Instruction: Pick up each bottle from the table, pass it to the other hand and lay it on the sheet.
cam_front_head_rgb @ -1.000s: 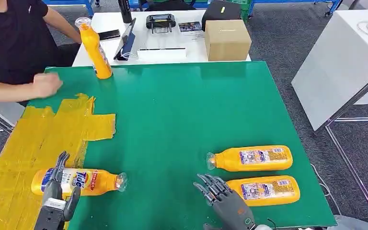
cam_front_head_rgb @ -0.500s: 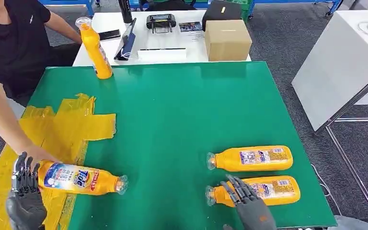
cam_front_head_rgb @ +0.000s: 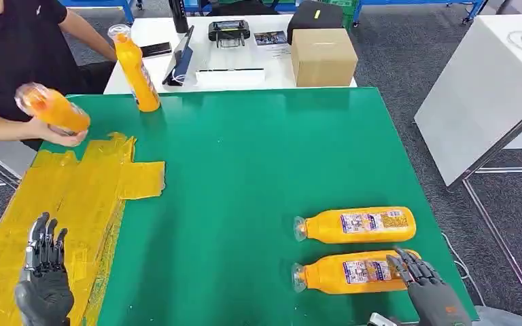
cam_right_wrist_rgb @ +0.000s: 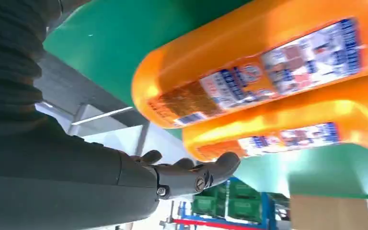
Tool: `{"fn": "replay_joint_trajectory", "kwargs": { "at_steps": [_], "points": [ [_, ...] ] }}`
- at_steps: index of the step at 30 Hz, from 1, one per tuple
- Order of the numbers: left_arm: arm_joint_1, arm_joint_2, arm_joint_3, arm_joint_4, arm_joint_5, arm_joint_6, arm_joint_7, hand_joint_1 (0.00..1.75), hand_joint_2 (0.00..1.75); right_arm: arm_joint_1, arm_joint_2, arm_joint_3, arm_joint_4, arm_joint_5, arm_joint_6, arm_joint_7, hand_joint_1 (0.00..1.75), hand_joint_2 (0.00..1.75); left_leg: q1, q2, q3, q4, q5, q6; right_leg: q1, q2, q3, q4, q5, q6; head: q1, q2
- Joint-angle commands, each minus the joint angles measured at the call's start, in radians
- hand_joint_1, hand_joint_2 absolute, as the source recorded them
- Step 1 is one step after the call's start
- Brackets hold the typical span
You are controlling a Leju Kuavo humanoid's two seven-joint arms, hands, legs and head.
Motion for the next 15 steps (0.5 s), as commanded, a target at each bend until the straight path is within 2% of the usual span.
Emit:
{"fn": "replay_joint_trajectory", "kwargs": {
  "at_steps": [1, 6, 10, 15],
  "points": [
    [-0.025, -0.002, -0.003, 0.037, 0.018, -0.017, 0.015, 0.0, 0.0, -0.027, 0.062, -0.052, 0.041, 0.012, 0.022, -0.011, 0.0, 1.75, 0.002, -0.001, 0.0, 0.0, 0.0, -0.001, 0.002, -0.001, 0.001, -0.002, 0.001, -0.001, 0.001, 0.0],
    [-0.033, -0.002, -0.009, 0.041, 0.023, -0.027, 0.028, 0.0, 0.0, -0.125, 0.064, 0.015, 0.119, 0.053, 0.024, -0.015, 0.0, 1.75, 0.002, 0.002, 0.001, -0.001, 0.0, -0.001, 0.002, 0.002, 0.002, -0.003, 0.002, -0.001, 0.0, 0.0],
    [-0.046, 0.0, -0.014, 0.054, 0.028, -0.033, 0.04, 0.0, 0.0, -0.211, 0.059, 0.092, 0.199, 0.066, 0.03, -0.011, 0.0, 1.75, 0.003, 0.002, 0.003, -0.002, 0.0, -0.001, 0.003, 0.002, 0.013, -0.005, 0.002, -0.002, 0.0, 0.0],
    [-0.056, 0.006, -0.022, 0.062, 0.027, -0.028, 0.046, 0.0, 0.0, -0.284, 0.059, 0.159, 0.275, 0.07, 0.029, -0.002, 0.0, 1.75, 0.002, 0.002, 0.003, -0.002, 0.001, -0.001, 0.002, 0.002, 0.012, -0.003, 0.002, -0.001, 0.0, 0.0]
  ]
}}
